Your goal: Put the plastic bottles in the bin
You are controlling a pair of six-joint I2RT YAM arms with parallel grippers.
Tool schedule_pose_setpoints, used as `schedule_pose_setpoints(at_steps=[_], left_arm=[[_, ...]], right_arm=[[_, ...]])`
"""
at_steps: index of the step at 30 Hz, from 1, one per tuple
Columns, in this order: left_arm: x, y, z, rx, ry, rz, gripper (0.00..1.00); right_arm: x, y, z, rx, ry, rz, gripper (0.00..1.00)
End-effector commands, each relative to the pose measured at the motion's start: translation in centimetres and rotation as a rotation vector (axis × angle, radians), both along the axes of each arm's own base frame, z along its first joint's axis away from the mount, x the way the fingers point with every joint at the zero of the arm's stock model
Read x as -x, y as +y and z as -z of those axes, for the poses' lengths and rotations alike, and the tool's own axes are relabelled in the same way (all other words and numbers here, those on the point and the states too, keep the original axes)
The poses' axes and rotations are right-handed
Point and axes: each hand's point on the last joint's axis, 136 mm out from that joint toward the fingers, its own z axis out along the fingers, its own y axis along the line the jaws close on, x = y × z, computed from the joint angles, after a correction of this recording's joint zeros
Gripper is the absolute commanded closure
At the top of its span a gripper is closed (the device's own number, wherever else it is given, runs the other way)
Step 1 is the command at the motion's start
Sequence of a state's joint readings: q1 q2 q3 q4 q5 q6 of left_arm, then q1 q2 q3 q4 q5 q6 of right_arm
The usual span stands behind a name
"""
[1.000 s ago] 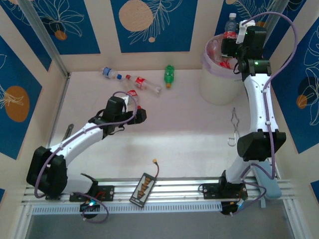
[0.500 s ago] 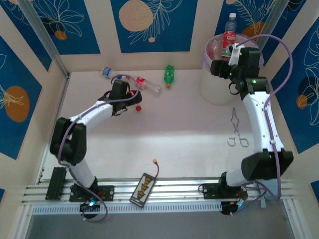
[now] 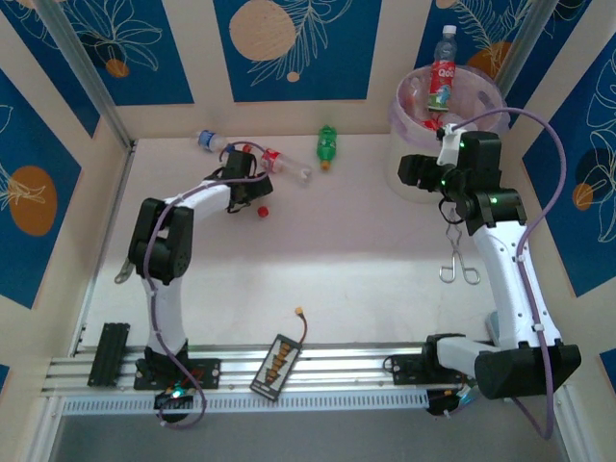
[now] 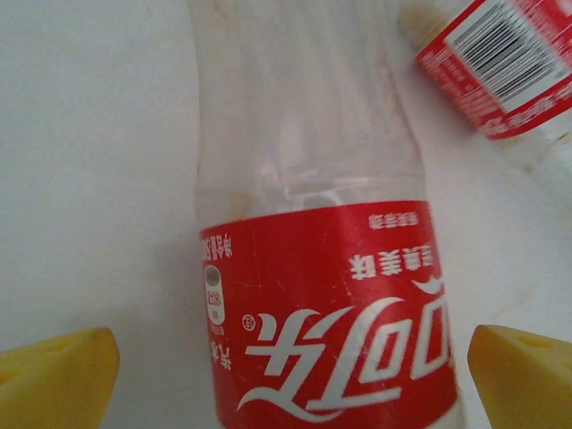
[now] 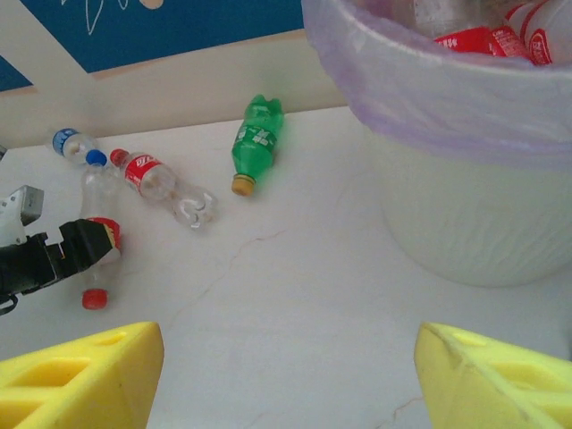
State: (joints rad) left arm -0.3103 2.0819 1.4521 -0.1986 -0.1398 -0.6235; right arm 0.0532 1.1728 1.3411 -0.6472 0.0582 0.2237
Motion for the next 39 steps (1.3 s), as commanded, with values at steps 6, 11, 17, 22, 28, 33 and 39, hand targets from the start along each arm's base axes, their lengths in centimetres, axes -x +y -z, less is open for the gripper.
schedule_pose_setpoints(at_steps=[6, 11, 17, 22, 28, 33, 39], left_arm=[[0.0, -0.4, 1.9, 0.002, 0.041, 0.033, 0.14], [0.3, -0.5, 1.5, -0.005, 0.024, 0.067, 0.26], [1.3, -0.6, -0.5, -0.002, -0.006, 0.109, 0.31], [4.1, -0.5, -2.9, 0.011, -0.036, 0.155, 0.33], [10.0, -2.1, -5.7, 0.108, -0.107, 0.291, 0.35], [14.9, -5.8, -8.8, 0.247, -0.219, 0.489, 0.36], [19.1, -9.8, -13.0, 0.443, -0.363, 0.687, 0.36]], right_arm=[[1.9, 1.0, 1.4, -0.042, 0.037, -0.029, 0.25], [2.9, 1.2, 2.4, -0.045, 0.069, -0.035, 0.25], [4.3, 2.1, 3.8, -0.072, 0.106, -0.052, 0.25], [4.9, 2.9, 3.9, -0.095, 0.120, -0.070, 0.25], [5.1, 7.1, 4.8, -0.188, 0.151, -0.171, 0.25], [4.3, 13.0, 6.0, -0.325, 0.199, -0.302, 0.25], [3.1, 18.9, 6.3, -0.438, 0.225, -0.417, 0.18]])
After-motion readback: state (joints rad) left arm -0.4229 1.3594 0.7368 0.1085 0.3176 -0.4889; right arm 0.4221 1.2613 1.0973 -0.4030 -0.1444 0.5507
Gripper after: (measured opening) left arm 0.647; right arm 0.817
